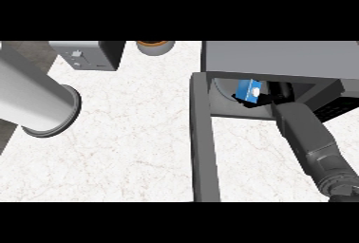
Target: Pick up the milk, place it into the microwave and close the microwave
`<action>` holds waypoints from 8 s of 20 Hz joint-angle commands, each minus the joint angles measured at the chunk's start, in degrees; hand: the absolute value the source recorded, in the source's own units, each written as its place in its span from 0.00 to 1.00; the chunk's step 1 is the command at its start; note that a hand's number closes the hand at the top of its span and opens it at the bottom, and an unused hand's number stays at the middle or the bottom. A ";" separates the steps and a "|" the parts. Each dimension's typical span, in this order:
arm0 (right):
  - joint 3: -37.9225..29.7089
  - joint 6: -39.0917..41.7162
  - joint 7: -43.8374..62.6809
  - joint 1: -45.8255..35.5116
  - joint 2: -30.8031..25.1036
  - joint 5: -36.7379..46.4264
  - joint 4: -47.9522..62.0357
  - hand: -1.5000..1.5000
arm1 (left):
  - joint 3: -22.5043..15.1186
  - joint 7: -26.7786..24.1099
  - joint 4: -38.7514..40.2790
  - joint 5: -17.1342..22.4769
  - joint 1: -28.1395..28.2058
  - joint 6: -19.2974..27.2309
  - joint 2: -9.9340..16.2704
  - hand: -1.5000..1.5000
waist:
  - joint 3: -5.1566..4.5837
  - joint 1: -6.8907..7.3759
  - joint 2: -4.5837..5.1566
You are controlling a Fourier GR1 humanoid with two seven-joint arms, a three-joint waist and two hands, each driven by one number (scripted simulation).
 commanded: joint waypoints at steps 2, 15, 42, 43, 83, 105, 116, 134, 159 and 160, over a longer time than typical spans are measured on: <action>1.20 -6.06 2.67 -3.43 -2.87 2.40 0.98 1.00 | 0.11 0.13 -1.07 2.24 -1.26 -0.19 1.16 0.00 | -0.07 1.87 0.47; 0.02 -15.98 5.02 -5.59 -5.10 2.94 3.14 1.00 | 0.06 0.88 1.62 0.79 -6.77 1.51 4.36 0.00 | 0.09 3.98 2.52; -0.91 -16.99 6.19 -8.90 -10.39 1.00 5.24 1.00 | -0.30 2.38 3.45 -1.78 -10.89 1.59 7.61 0.00 | 0.20 7.44 3.98; -1.07 -17.18 5.21 -8.07 -10.24 0.81 4.95 1.00 | -0.24 1.71 3.59 -1.98 -11.79 1.41 7.57 0.00 | 0.25 7.37 4.40; 0.87 -20.26 9.91 -15.08 -0.15 1.45 5.10 0.00 | -9.34 3.11 8.11 -11.21 -12.79 -1.33 2.97 0.00 | -0.17 3.05 0.79; -4.19 14.02 -1.45 1.24 5.96 -7.04 1.25 0.00 | -25.64 -1.80 15.55 -33.34 -15.20 -14.10 -7.64 0.00 | -0.34 -4.50 -2.09; 1.37 15.13 -5.68 20.07 8.04 -4.90 -6.69 0.00 | -28.94 -5.50 25.65 -43.98 -25.65 -9.66 -8.80 1.00 | -0.49 -7.22 -2.70; 3.34 27.72 -4.86 56.81 0.68 -13.65 -44.18 0.00 | -44.21 -18.84 43.62 -64.31 -35.08 2.41 -8.81 1.00 | -0.65 -7.96 -2.35; 10.52 38.71 20.70 74.37 -6.35 -39.19 -94.50 0.00 | -87.38 -13.97 63.38 -42.78 -61.33 50.79 -8.77 1.00 | -0.66 -11.32 -1.23; 9.67 39.45 21.79 73.27 -7.92 -40.94 -94.11 0.00 | -89.61 -14.28 62.65 -42.13 -60.63 53.32 -8.76 1.00 | -0.67 -11.42 -1.13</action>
